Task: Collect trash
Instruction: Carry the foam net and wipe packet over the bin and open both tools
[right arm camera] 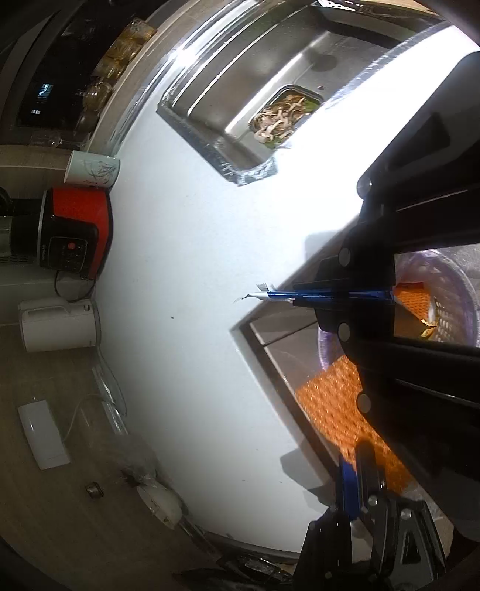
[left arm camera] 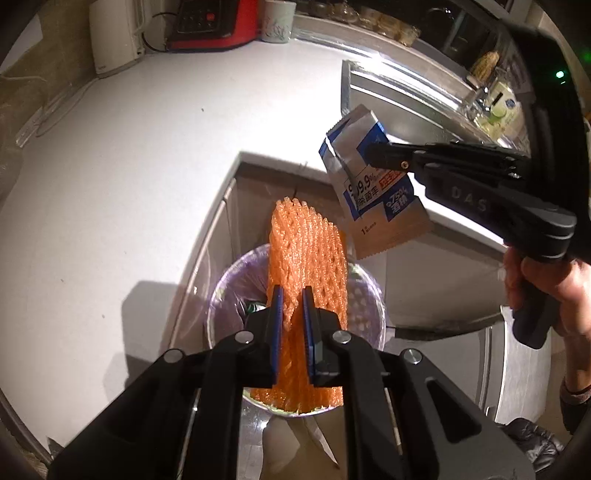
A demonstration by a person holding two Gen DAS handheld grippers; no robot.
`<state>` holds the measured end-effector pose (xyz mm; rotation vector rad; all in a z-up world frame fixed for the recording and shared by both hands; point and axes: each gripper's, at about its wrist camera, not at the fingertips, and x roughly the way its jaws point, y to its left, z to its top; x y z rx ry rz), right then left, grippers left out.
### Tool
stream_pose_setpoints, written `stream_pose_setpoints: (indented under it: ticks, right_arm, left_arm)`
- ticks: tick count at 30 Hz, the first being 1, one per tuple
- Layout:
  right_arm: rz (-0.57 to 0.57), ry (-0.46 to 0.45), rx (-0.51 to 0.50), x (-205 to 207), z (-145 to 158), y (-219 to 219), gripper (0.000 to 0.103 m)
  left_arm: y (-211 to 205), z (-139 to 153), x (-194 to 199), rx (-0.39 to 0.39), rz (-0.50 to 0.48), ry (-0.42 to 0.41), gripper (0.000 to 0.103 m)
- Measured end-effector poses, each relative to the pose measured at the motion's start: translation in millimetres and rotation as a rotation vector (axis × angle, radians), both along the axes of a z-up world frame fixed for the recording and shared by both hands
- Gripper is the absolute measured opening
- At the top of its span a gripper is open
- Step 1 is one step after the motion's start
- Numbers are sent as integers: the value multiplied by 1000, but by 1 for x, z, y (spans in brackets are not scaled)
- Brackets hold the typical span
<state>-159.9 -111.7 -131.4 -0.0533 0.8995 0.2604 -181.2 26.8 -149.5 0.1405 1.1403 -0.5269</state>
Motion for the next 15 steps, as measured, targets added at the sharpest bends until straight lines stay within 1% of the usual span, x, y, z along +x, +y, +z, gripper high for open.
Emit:
stream_pose_setpoints:
  ticks: [4, 7, 12, 15]
  right_arm:
    - [-29, 33, 23, -28, -8, -3, 3]
    - [-52, 49, 14, -43, -12, -5, 3]
    - [-81, 66, 3, -55, -12, -10, 3]
    - [-87, 65, -5, -58, -10, -10, 3]
  left_arm:
    - [-7, -39, -8, 30, -45, 46, 10]
    - [-11, -68, -10, 59, -63, 87, 10]
    - [-17, -107, -11, 102, -84, 142, 10]
    - [-20, -124, -6, 129, -86, 179, 10]
